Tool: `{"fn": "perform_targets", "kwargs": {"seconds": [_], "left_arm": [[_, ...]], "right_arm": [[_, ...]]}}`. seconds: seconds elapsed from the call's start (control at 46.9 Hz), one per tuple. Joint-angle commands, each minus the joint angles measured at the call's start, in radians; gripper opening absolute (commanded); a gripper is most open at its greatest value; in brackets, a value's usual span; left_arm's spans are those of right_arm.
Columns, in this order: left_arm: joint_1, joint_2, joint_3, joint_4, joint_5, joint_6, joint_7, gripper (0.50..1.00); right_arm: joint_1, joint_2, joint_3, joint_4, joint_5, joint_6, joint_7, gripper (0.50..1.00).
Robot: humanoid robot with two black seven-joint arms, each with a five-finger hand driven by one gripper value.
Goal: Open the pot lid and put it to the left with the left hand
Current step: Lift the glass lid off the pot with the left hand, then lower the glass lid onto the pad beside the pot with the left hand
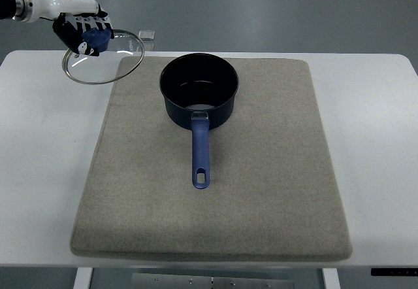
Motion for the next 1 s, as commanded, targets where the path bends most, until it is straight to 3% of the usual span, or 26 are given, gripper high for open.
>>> {"fn": "perform_targets", "kwargs": {"seconds": [0.0, 0.234, 0.981], "left_arm": [[0.019, -0.008, -0.001, 0.002, 0.004, 0.0, -0.006, 0.5], [0.077, -0.051, 0.009, 0.007, 0.047, 0.053, -0.004, 0.5], [0.128, -0.14, 0.014, 0.066, 0.095, 0.089, 0.0, 0.5]], "right_arm": [[0.0, 0.0, -0.001, -0.001, 0.001, 0.0, 0.0, 0.917], [0.0, 0.0, 0.001, 0.0, 0.001, 0.0, 0.0, 0.917], [0.0, 0.0, 0.001, 0.0, 0.001, 0.0, 0.0, 0.917]]}}
